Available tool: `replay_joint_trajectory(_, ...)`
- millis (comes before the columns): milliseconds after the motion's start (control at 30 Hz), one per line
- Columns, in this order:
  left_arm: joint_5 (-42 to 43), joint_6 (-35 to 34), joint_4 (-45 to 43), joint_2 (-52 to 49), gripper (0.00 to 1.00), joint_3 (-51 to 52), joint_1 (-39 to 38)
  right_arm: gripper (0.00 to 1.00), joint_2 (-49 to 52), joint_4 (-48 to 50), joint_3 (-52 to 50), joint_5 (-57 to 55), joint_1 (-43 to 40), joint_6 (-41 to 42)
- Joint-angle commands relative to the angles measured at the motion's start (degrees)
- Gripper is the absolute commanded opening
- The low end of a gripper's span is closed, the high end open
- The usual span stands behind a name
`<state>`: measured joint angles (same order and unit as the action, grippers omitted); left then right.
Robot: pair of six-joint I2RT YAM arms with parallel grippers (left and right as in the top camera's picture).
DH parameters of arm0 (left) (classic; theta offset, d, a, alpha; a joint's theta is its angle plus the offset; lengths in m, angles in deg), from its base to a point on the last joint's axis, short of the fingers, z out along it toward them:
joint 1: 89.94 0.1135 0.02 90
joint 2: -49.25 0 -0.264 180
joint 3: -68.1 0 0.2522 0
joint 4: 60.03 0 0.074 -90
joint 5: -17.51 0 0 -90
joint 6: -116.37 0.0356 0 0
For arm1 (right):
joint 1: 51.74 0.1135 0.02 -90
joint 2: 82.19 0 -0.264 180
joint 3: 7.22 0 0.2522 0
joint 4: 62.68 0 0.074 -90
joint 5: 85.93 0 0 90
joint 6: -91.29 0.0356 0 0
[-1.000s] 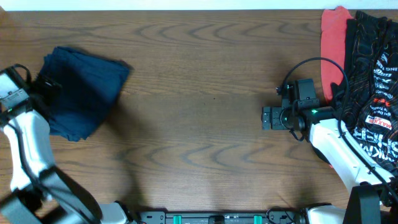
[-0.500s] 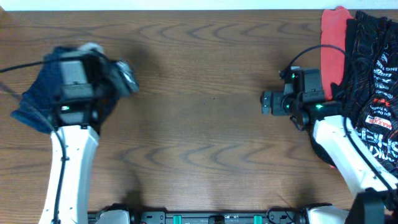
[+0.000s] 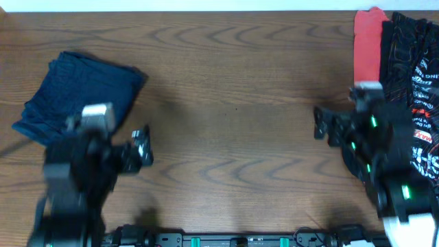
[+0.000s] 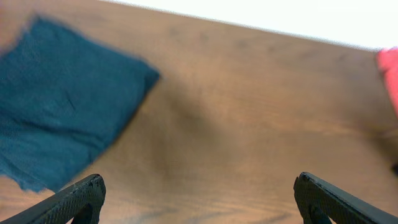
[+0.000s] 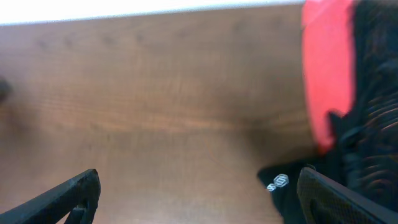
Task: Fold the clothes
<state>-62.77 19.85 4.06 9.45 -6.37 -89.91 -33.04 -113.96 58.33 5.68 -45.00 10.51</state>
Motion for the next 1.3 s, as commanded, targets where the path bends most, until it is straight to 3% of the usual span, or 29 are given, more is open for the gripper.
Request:
replay_joint_trajectory(0,-0.26,1.60,-0.35,9.33,0.98,2.32,0.15,0.99,-12.44,1.64,-6.36,-9.62,2.36,1.90)
replay_joint_trajectory(100,-0.26,1.60,-1.60,14.86,0.98,2.32,0.15,0.99,-19.63,2.21,-9.68,-10.14,2.43,1.88)
replay_joint_trajectory(233,-0.26,1.60,-0.07,19.63,0.98,2.32,0.15,0.99,-24.92,-4.35,-10.32,-10.16,2.43,1.90)
replay_joint_trajectory(733,-0.26,1.60,0.48,20.85,0.98,2.32,0.15,0.99,-25.86,-27.67,-10.32,-10.16,2.43,1.90)
replay_joint_trajectory(1067,-0.26,1.60,0.48,20.85,0.98,2.32,0.15,0.99,-30.80,-26.75,-10.71,-9.75,1.81,1.86)
replay_joint_trajectory(1267,-0.26,1.60,0.48,20.85,0.98,2.32,0.15,0.99,-40.11,-12.55,-18.27,-7.74,1.79,-4.92)
